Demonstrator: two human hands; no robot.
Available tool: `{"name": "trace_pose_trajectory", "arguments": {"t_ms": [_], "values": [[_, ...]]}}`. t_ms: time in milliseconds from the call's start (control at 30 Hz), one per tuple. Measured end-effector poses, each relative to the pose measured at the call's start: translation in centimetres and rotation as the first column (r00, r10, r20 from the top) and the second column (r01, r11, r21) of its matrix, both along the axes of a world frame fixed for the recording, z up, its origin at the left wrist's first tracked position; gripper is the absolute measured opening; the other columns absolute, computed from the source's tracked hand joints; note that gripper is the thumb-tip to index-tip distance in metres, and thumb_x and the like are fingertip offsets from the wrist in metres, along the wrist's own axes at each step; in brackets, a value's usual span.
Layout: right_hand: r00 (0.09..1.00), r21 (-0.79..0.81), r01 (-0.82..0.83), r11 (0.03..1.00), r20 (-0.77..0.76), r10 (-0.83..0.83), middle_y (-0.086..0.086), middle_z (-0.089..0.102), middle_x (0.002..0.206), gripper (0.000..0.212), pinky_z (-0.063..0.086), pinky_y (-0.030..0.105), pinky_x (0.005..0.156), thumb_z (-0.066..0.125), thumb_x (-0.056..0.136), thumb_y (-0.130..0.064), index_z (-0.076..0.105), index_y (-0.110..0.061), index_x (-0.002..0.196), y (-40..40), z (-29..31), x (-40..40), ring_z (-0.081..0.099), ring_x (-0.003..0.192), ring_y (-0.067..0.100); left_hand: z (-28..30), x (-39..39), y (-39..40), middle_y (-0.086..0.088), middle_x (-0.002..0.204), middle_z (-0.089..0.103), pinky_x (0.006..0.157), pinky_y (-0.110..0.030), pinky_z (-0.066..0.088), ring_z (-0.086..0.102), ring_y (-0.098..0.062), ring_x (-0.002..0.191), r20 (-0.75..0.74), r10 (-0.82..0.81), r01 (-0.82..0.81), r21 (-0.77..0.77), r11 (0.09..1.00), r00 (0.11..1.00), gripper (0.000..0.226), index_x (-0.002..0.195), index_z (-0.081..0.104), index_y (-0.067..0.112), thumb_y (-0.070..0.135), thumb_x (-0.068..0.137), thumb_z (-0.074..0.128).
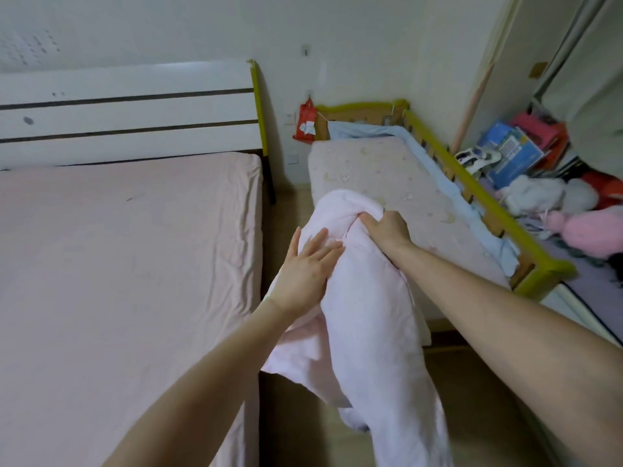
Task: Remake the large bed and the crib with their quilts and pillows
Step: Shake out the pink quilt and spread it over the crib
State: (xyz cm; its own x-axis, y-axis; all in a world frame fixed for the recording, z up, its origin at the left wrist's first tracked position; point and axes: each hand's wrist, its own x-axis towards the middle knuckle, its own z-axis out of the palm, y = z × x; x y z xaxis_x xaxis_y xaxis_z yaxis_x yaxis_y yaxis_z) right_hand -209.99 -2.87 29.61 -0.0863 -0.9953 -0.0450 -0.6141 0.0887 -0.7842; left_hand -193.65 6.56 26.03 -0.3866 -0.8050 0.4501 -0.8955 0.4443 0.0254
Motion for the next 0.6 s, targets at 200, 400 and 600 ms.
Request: {"name": "trace_pose_trajectory", "arguments": {"t_ms": [200, 400, 600], "values": [[0.961, 0.155, -0.194, 0.969, 0.230, 0.156, 0.018, 0.065, 0.095, 0.031, 0.054, 0.045, 0.083, 0.048, 0.097, -0.035, 0.058, -0.007, 0.090, 0.9, 0.6, -1.1, 0.062, 0.082, 0.027, 7.3, -1.2, -2.4, 0.006, 0.072, 0.051, 0.065, -0.011, 0.040, 0.046, -0.001, 0.069, -0.829, 0.379, -0.118, 0.365, 0.924, 0.411, 0.033, 0.077, 0.049, 0.029, 0.001, 0.095, 0.041], [0.708, 0.258, -0.699, 0.667, 0.119, 0.696, -0.011, 0.017, 0.155, 0.108, 0.026, 0.035, 0.115, 0.082, 0.070, -0.039, 0.007, -0.043, 0.148, 5.0, 2.0, -3.3, 0.019, 0.143, 0.009, 7.4, 0.9, -5.2, 0.005, 0.065, 0.041, 0.048, -0.010, 0.034, 0.042, -0.018, 0.070, -0.800, 0.547, -0.360, 0.449, 0.818, 0.246, 0.014, 0.084, 0.048, 0.009, 0.005, 0.093, 0.038], [0.758, 0.059, -0.652, 0.756, 0.075, 0.648, -0.008, 0.040, 0.143, 0.103, 0.040, 0.033, 0.109, 0.082, 0.064, -0.037, 0.022, -0.030, 0.147, 10.6, -3.4, 1.4, 0.043, 0.128, 0.008, 7.5, 0.9, -5.5, 0.003, 0.065, 0.043, 0.048, -0.020, 0.031, 0.042, -0.014, 0.060, -0.755, 0.626, -0.376, 0.532, 0.758, 0.193, 0.013, 0.082, 0.047, 0.007, 0.007, 0.093, 0.039]]}}
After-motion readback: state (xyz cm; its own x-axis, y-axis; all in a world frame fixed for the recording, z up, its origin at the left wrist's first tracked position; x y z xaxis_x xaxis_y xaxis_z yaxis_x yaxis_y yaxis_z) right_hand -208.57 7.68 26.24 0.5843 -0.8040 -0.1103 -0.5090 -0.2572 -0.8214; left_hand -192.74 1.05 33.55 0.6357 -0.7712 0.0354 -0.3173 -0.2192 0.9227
